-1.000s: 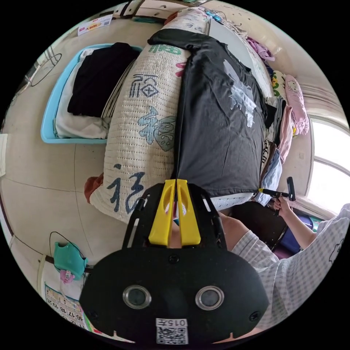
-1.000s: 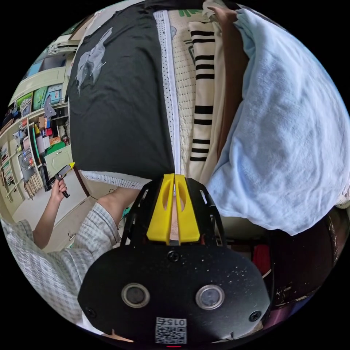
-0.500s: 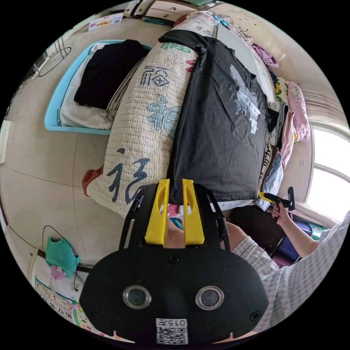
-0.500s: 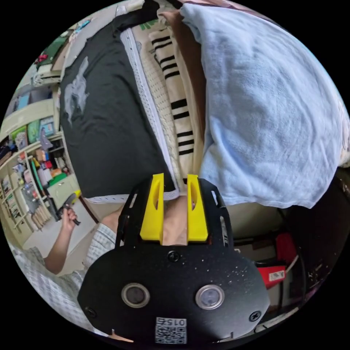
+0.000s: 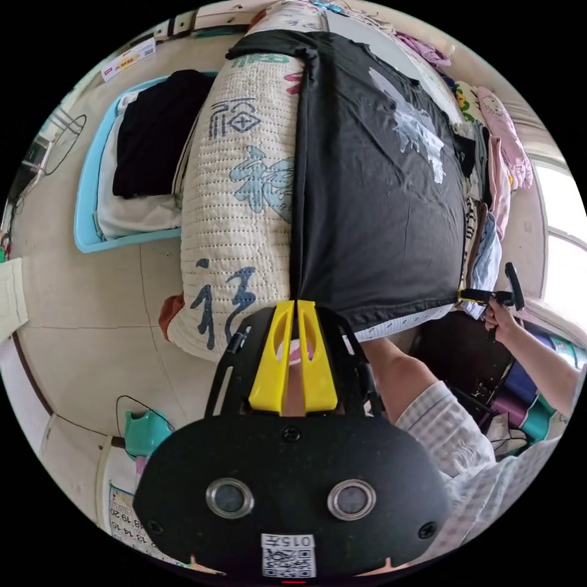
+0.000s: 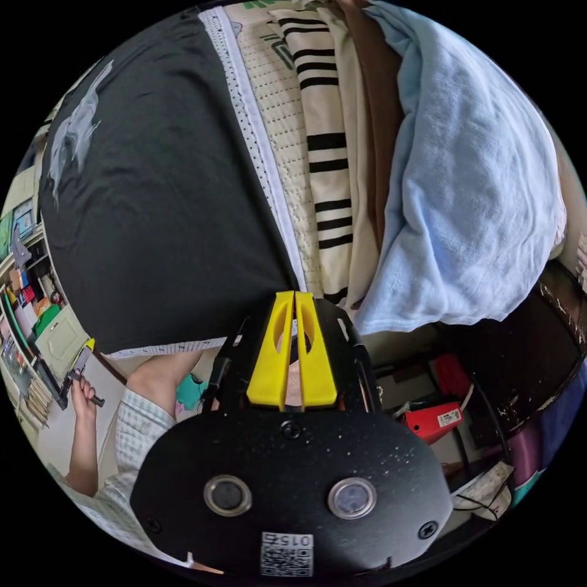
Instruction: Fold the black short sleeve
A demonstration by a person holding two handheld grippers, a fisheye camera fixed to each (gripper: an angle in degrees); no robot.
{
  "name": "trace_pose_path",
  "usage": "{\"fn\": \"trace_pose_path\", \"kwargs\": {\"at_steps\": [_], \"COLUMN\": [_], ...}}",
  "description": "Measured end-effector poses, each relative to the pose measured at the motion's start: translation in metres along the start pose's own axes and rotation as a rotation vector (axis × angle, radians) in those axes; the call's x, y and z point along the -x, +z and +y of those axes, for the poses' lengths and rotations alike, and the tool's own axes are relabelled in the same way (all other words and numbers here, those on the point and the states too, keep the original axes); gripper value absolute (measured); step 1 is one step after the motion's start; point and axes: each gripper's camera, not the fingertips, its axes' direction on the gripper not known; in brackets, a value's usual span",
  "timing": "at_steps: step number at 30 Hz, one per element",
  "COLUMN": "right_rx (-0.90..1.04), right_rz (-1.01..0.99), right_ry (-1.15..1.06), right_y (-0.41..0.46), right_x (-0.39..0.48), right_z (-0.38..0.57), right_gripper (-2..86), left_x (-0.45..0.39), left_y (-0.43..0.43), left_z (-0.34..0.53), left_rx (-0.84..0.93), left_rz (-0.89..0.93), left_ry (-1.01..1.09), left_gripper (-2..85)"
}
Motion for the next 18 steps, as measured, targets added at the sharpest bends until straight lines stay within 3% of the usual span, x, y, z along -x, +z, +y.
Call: {"fn": "trace_pose_path", "kwargs": {"at_steps": [10, 13, 18], "right_rx": [-0.063, -0.079, -0.068], "right_rz": [0.037, 0.054, -0.018], "right_ry": [0.003, -0.062, -0.079], "right_y": [0.016, 0.018, 0.01], "right_x": [-0.002, -0.005, -0.043], "right_z": [0.003, 0.009, 0.022], "right_gripper": [0.0, 0.4, 5.8], "left_x": [-0.048, -0.045, -0.025], "left_y": [0.005, 0.002, -0.014], "left_z": [-0.016, -0.029, -0.045], "left_rx": [0.025, 0.091, 0.235], "left_rz": [-0.158, -0.101, 0.142], "left_ry": [0.195, 0.152, 0.084], "left_gripper": [0.2, 0.7, 3.0]}}
